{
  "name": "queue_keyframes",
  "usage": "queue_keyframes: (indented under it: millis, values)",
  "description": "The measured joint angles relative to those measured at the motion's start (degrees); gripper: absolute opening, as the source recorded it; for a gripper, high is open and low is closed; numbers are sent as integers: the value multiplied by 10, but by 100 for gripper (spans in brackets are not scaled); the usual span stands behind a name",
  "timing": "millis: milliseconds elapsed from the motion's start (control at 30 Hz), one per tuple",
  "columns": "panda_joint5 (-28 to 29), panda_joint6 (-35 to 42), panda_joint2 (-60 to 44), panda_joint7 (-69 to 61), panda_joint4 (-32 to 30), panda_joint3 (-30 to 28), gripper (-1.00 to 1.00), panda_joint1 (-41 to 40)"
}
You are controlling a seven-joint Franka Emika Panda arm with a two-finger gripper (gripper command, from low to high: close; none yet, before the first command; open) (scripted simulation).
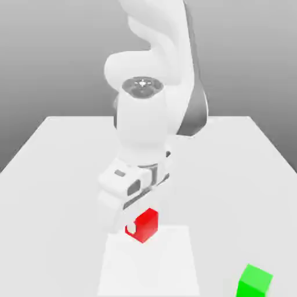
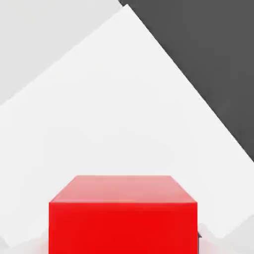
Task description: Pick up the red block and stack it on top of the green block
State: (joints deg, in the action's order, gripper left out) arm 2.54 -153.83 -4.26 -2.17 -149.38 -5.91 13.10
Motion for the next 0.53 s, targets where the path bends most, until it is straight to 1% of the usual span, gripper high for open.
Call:
queue_keyframes:
  millis: [267, 400, 433, 533]
  values:
    - [-19, 77, -86, 83, 162, 64, -100, 79]
    - [-18, 23, -161, 94, 181, 70, -100, 89]
    - [-18, 12, -173, 94, 182, 69, 100, 90]
    - [-18, 12, -173, 94, 182, 69, 100, 90]
